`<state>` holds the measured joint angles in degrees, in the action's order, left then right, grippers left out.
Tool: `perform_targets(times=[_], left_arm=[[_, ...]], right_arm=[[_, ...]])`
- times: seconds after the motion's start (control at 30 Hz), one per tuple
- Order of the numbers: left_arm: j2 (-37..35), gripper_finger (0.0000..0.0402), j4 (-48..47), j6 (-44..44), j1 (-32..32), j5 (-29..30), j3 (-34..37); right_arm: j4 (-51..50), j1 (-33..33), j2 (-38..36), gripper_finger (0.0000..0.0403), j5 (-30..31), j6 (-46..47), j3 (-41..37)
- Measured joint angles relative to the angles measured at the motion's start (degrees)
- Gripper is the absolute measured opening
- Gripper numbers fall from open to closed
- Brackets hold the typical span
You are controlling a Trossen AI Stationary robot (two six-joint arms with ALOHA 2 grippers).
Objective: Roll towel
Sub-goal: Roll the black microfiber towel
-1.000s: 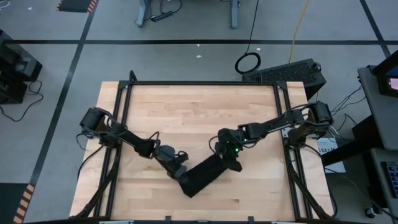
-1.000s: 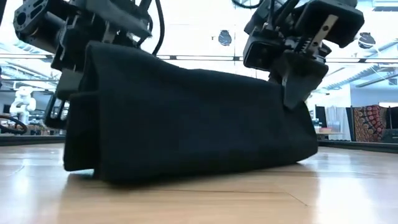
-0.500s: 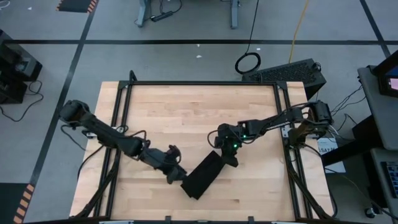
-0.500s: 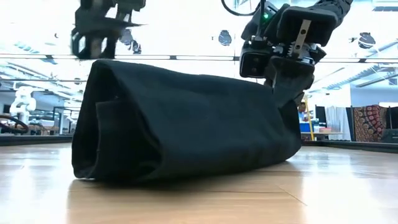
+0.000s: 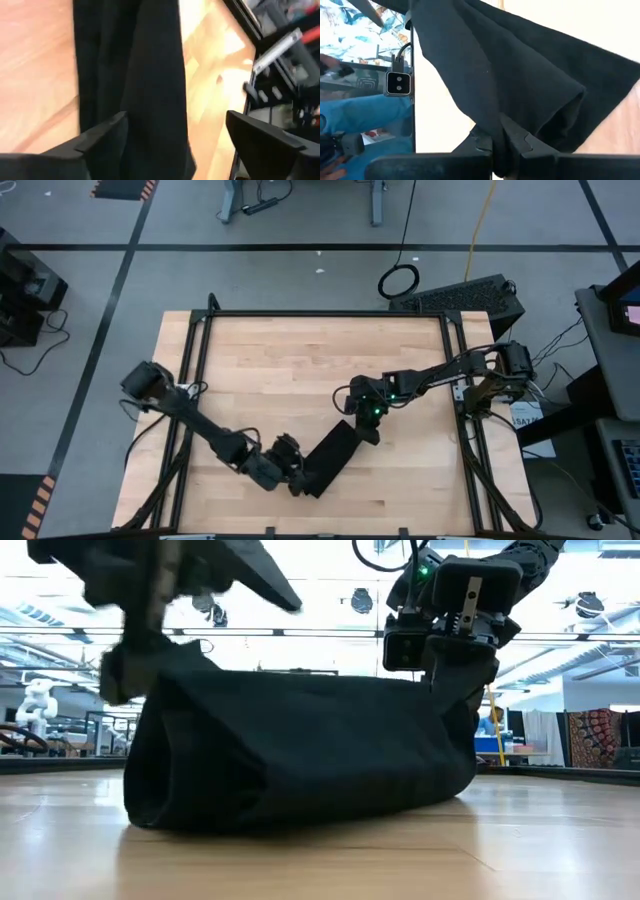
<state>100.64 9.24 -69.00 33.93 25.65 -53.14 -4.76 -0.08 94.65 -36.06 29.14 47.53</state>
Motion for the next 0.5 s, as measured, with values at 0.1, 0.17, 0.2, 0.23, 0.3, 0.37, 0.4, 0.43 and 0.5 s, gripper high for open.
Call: perform_targets(times=[0.1, 0.17, 0.2, 0.23, 0.3, 0.37, 0.4, 0.43, 0.5], left_arm=[[3.2, 0.0349, 1.0, -2.8, -0.5, 0.2, -1.3], [5.5, 0.0332, 0.7, -2.5, -0.7, -0.1, -2.3], [6.5, 0.0314, 0.7, -2.0, -0.9, -0.6, -2.4], [7.1, 0.029, 0.6, -1.7, -0.9, -1.3, -2.4], [8.1, 0.0225, 0.3, -1.2, -0.9, -2.4, -2.5], [8.2, 0.0148, -3.0, -1.0, -0.9, -2.7, -2.5], [8.1, 0.0105, -4.8, -0.7, -0.9, -2.7, -2.5], [7.9, 0.0065, -6.8, -0.1, -0.9, -2.7, -2.5], [6.6, 0.002, -11.4, 2.9, -1.0, -2.5, -2.5]], right_arm=[[-0.2, 0.0, 0.0, 0.0, 0.0, 2.0, 0.0], [-0.1, 0.0, 0.0, 0.0, 0.0, 3.2, 0.0], [-0.1, 0.0, 0.1, 0.0, 0.1, 3.9, 0.0], [-0.1, 0.0, 0.1, 0.0, 0.1, 4.5, 0.0], [-0.2, 0.4, 0.1, 0.0, 0.0, 5.6, 0.0], [-0.2, 1.1, 0.1, 0.0, 0.0, 7.1, 0.0], [-0.2, 1.7, 0.1, 0.0001, 0.0, 7.9, 0.0], [-0.2, 2.3, 0.1, 0.0002, -0.1, 8.8, 0.0], [0.0, 3.8, 0.1, 0.0005, -0.2, 11.2, 0.0]])
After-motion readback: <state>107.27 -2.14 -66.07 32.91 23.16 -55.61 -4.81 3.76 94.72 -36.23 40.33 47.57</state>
